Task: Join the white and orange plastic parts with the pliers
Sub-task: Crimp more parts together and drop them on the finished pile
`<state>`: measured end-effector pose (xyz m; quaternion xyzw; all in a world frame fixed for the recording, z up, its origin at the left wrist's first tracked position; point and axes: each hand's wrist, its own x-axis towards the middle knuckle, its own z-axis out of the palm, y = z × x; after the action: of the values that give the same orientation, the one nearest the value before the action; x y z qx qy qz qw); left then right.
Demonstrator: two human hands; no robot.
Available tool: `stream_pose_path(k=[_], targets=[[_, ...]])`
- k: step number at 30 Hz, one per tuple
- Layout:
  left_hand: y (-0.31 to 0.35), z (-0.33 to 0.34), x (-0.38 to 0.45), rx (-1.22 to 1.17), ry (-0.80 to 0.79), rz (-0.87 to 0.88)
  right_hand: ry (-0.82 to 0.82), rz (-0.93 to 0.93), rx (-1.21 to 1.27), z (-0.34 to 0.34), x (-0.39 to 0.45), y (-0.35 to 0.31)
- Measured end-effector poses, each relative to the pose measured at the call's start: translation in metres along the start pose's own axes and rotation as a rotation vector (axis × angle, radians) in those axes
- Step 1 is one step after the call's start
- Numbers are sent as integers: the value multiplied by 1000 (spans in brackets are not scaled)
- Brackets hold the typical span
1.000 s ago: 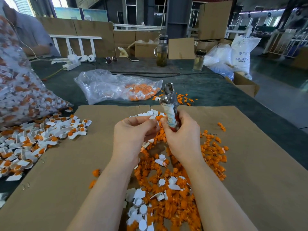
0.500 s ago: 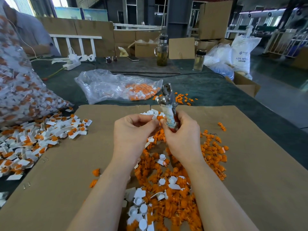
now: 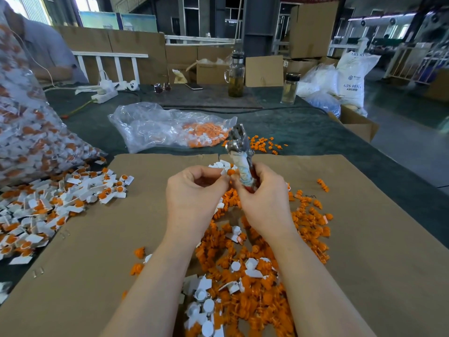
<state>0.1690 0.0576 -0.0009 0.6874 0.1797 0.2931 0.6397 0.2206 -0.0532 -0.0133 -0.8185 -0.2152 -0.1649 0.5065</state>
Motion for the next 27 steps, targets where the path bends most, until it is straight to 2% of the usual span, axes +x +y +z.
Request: stream_pose_path(k=[6, 10, 16, 21, 27], targets=[[-2, 0, 1, 44, 39, 1, -111, 8, -4, -5, 2, -3], [-2, -3, 2, 55, 49, 12, -217, 70, 105, -13, 2, -4], [1, -8, 4, -110, 39, -22, -403, 153, 108, -26, 4, -1], [0, -11, 5, -153, 18, 17, -572, 115, 53, -30, 5, 1], [0, -14, 7, -160, -8, 45, -609, 66, -7, -31, 6, 0]])
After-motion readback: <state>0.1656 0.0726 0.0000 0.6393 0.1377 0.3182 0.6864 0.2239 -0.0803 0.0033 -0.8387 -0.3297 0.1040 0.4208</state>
